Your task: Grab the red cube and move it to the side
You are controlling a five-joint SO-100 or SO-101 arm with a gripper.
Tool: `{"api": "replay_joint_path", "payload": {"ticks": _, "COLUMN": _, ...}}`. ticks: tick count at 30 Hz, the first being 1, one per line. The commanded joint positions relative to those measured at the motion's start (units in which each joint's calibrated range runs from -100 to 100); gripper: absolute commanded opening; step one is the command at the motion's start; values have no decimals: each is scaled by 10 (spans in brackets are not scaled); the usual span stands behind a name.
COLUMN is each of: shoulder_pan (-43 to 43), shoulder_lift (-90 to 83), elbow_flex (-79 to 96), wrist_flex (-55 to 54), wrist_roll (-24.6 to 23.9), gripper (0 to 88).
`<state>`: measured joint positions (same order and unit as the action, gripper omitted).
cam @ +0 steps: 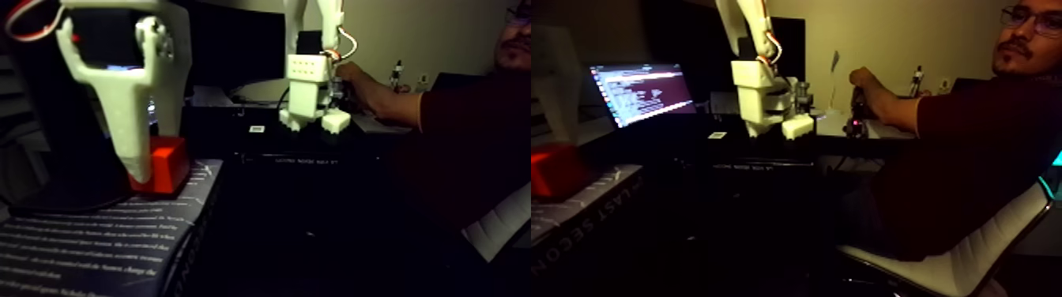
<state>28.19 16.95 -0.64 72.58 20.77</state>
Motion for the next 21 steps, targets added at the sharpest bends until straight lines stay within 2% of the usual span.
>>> {"api": "replay_joint_path", "payload": {"ticks": 1, "shoulder_pan": 10, "shoulder_lift": -4, "elbow_flex": 0, "wrist_flex": -5, "wrist_roll": 4, "gripper": 62}}
{"api": "replay_joint_path", "payload": {"ticks": 10, "shoulder_pan": 13, "shoulder_lift": -4, "elbow_flex": 15, "wrist_flex": -4, "wrist_roll": 12, "gripper": 74}}
{"api": "replay_joint_path", "payload": {"ticks": 17, "shoulder_pan": 4, "shoulder_lift": -6, "elbow_flex": 51, "wrist_flex": -4, "wrist_roll": 40, "gripper": 283}}
{"api": "replay_joint_path", "payload": {"ticks": 21, "shoulder_pan": 4, "shoulder_lift": -7, "elbow_flex": 42, "wrist_flex": -1, "wrist_roll": 43, "gripper": 305}}
